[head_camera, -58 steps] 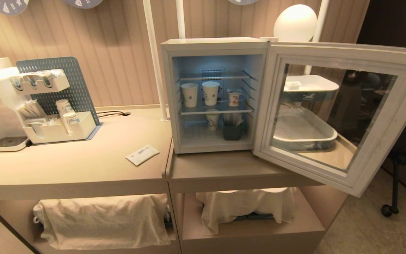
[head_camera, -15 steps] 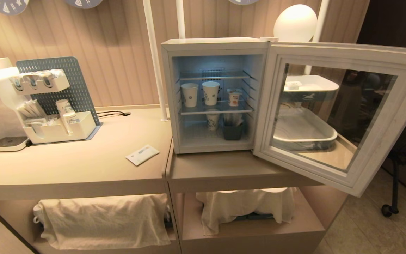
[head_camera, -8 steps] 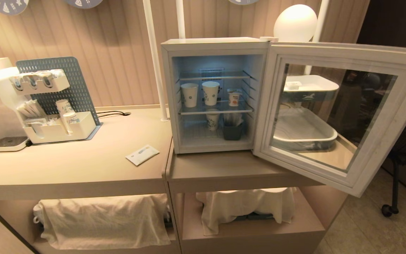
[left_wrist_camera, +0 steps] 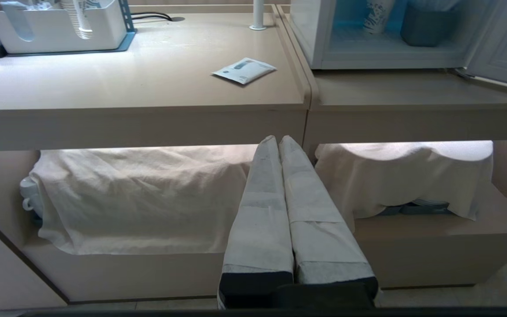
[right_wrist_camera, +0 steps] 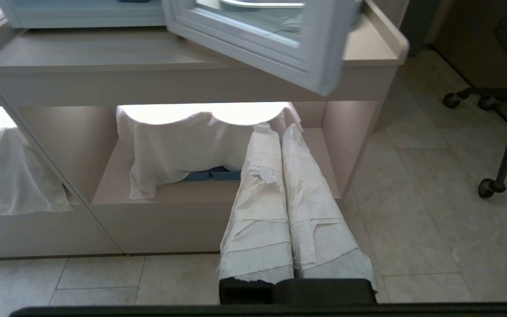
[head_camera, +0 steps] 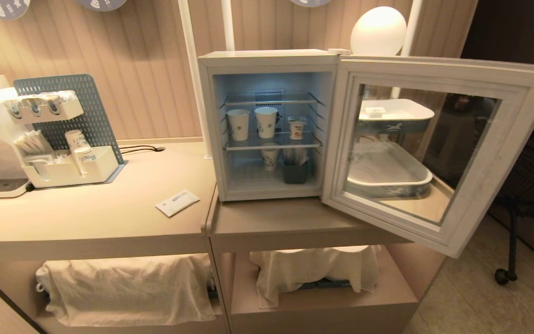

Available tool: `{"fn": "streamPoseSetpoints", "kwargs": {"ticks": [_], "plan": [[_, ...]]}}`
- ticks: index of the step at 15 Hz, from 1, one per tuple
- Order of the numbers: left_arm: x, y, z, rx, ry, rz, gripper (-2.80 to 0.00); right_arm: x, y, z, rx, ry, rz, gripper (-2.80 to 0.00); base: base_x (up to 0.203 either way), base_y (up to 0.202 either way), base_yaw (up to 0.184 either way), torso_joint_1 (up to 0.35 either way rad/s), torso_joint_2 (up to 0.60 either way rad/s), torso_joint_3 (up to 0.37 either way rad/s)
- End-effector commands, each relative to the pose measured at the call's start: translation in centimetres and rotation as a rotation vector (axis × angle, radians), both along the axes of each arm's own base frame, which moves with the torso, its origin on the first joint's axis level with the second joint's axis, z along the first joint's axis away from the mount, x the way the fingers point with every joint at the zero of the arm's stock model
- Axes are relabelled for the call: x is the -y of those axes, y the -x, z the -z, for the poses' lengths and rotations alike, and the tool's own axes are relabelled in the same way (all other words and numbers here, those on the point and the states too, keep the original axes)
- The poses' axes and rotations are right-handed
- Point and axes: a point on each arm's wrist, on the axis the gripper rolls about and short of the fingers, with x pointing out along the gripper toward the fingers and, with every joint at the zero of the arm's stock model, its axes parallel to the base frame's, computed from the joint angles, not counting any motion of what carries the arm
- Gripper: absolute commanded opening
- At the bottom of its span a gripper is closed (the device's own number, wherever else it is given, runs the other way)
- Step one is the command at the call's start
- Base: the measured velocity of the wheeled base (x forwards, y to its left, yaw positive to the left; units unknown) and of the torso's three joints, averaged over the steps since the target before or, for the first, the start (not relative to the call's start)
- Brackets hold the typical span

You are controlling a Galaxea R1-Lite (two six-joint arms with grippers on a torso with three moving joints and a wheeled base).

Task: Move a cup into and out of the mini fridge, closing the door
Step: Close the freezer door

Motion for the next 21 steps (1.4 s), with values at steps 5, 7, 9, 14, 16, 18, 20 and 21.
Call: {"fn": "streamPoseSetpoints", "kwargs": {"ticks": [5,7,9,14,16,18,20,21], "plan": [[0.0,-0.02,0.03,-0.002,0.001,-0.002,-2.8,0.0,0.01,0.01,0.001,-0.005,0.0,-2.8,0.0,-0.19,0.0,0.001,0.0,0.001],[0.0,-0.01,-0.01,0.0,0.003,-0.002,-2.8,0.01,0.01,0.01,0.001,-0.008,0.002,-2.8,0.0,-0.19,-0.002,0.001,0.0,0.002],[0.0,-0.02,0.02,-0.002,0.003,-0.002,-2.8,0.01,0.01,0.0,0.001,-0.008,0.002,-2.8,0.0,-0.192,0.002,0.002,0.0,0.001],[0.0,-0.03,0.01,0.003,0.004,-0.002,-2.8,0.0,0.01,0.0,0.001,-0.013,0.001,-2.8,0.0,-0.18,0.002,0.003,0.0,0.003],[0.0,-0.03,0.01,0.003,0.004,-0.001,-2.8,0.0,0.01,0.0,0.0,-0.013,0.001,-2.8,0.0,-0.036,-0.001,0.002,0.0,0.0],[0.0,-0.03,0.03,0.001,0.004,-0.002,-2.8,0.0,0.0,0.0,-0.001,-0.013,0.001,-2.8,0.0,0.0,0.0,0.0,0.0,0.0],[0.0,-0.03,0.03,0.001,0.004,-0.002,-2.8,0.0,0.0,0.0,-0.001,-0.013,0.001,-2.8,0.136,-0.003,-0.004,0.001,-0.01,0.0],[0.0,-0.03,0.03,0.001,0.004,-0.002,-2.8,0.0,0.0,0.0,-0.001,-0.013,0.001,-2.8,0.2,0.0,-0.006,0.013,0.02,-0.012]]}}
